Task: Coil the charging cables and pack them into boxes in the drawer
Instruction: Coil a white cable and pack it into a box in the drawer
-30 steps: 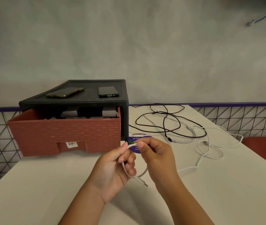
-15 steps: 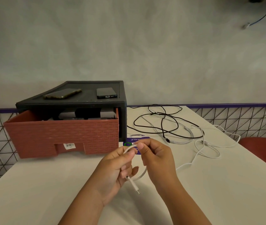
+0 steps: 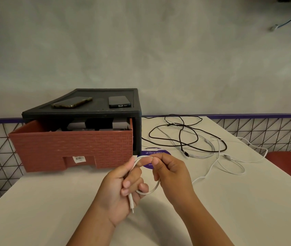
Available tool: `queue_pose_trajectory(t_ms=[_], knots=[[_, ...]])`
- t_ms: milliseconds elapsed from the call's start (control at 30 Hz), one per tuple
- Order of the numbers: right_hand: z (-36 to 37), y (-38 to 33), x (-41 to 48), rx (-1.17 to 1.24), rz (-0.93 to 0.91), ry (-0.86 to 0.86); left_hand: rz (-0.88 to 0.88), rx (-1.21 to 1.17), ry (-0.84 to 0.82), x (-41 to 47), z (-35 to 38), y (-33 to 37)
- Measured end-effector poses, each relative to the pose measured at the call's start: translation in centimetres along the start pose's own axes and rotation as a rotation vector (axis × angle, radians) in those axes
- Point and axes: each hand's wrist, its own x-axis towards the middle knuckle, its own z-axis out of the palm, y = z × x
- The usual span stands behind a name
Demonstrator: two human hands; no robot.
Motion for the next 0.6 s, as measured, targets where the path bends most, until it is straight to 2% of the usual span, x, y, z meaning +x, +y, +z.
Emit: queue_pose_trajectory(t_ms=[100,333,433,600], knots=[[-0.1,0.3,0.1,-0.011,0.016,0.03,0.064,0.209,0.051,0.4,-0.2,-0.4],[-0.3,1.0,0.5,0.003,0.087,0.121,0.393,1.098,0.286,1.3,-1.9,-0.6],[-0.3,1.0,0.6,0.015,0.09,0.131,0.424,1.17,0.31,1.4,-2.1,-0.6],[-0.1,1.1,0.4,0.011,0.077,0.064,0.387,1.056,0.374,1.5,-1.7,-1.0]])
